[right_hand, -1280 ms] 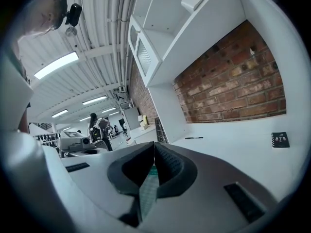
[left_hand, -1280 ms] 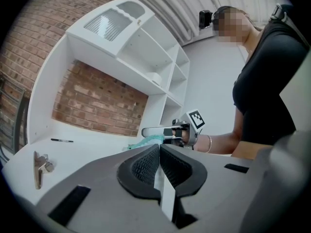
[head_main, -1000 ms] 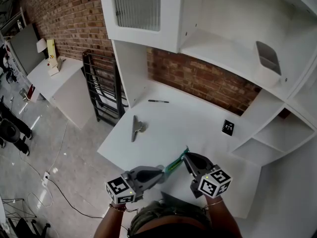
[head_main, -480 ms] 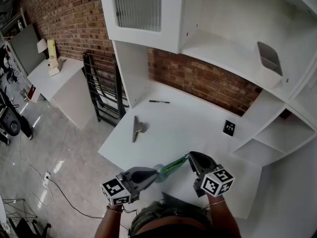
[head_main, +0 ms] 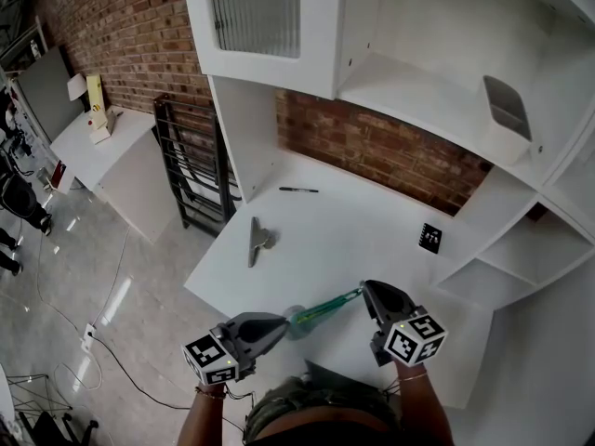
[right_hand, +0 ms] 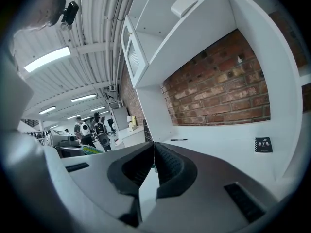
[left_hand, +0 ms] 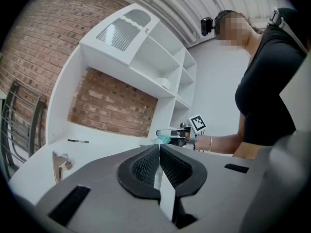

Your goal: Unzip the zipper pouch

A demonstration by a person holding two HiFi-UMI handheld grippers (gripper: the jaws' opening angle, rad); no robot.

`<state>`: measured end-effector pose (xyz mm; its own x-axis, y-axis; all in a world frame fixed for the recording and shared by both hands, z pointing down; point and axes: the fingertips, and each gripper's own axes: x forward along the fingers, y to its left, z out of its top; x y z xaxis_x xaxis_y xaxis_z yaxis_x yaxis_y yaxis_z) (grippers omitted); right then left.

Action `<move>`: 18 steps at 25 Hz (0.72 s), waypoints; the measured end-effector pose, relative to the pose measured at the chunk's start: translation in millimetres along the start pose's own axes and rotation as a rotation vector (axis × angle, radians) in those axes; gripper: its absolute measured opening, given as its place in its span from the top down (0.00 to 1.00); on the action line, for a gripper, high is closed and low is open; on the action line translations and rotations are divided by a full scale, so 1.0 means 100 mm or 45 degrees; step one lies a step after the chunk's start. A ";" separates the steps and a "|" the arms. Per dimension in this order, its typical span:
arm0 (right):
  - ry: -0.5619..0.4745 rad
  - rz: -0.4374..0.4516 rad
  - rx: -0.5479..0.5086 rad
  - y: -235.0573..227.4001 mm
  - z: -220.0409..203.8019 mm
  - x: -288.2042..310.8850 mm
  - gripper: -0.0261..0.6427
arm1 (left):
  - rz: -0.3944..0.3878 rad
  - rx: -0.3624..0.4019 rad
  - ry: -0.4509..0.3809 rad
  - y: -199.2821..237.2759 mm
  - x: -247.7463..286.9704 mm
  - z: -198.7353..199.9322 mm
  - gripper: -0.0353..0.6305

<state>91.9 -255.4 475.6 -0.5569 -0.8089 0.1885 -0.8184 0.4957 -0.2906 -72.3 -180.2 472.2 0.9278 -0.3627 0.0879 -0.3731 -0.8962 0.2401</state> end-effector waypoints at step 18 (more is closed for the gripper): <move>-0.128 -0.018 0.176 -0.24 0.08 -0.10 0.94 | 0.023 -0.007 -0.041 0.23 0.01 0.12 0.94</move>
<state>118.6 -261.5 473.1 -0.5228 -0.8465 0.1003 -0.7948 0.4415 -0.4163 -80.1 -204.1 466.0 0.9201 -0.3869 0.0610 -0.3896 -0.8880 0.2443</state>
